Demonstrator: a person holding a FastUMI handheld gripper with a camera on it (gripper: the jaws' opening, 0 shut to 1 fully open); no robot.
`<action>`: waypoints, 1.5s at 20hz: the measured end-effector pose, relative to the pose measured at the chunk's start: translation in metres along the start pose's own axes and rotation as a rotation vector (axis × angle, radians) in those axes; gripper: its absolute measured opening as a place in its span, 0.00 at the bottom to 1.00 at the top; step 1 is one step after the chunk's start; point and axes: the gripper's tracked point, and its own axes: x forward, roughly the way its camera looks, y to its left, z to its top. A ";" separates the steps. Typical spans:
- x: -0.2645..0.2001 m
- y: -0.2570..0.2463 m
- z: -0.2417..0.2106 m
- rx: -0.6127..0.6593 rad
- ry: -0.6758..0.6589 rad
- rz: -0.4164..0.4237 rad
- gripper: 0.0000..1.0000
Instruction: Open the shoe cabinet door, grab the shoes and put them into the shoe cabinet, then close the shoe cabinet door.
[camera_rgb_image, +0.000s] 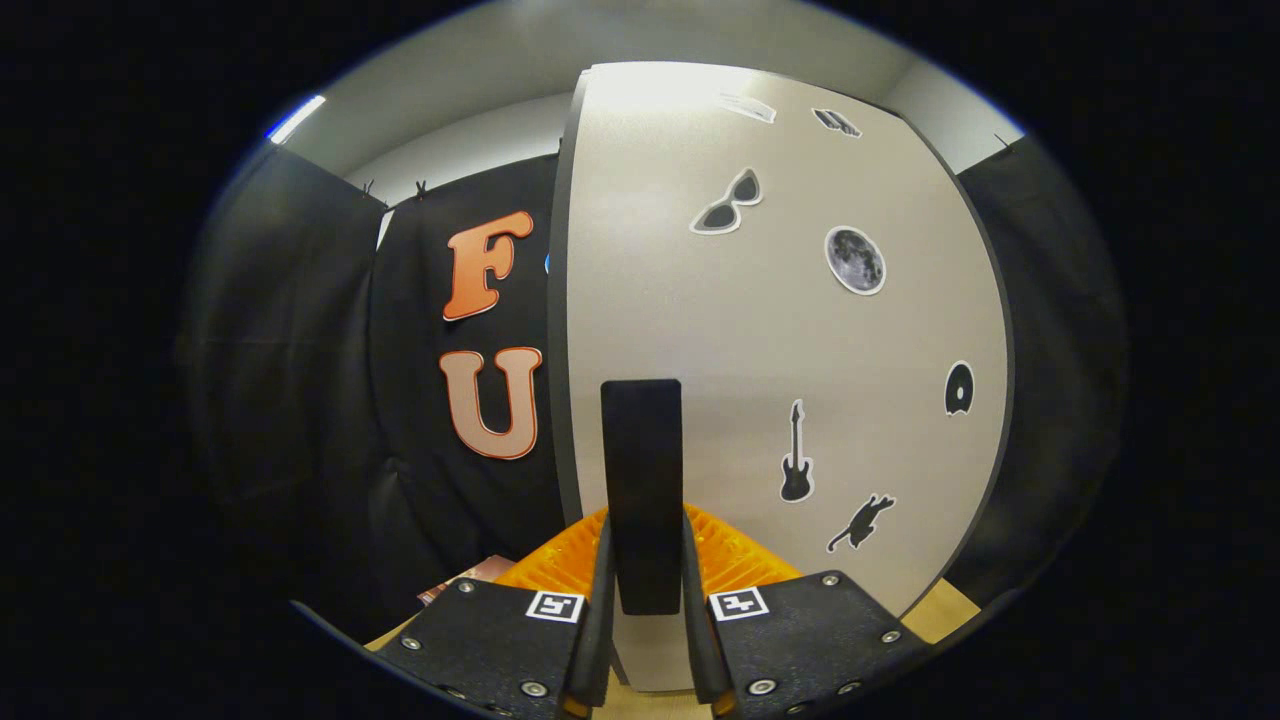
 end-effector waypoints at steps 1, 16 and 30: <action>-0.005 -0.002 0.000 0.002 -0.003 0.003 0.32; -0.109 -0.052 -0.001 0.042 -0.034 0.041 0.31; -0.218 -0.136 -0.001 0.040 -0.046 -0.057 0.28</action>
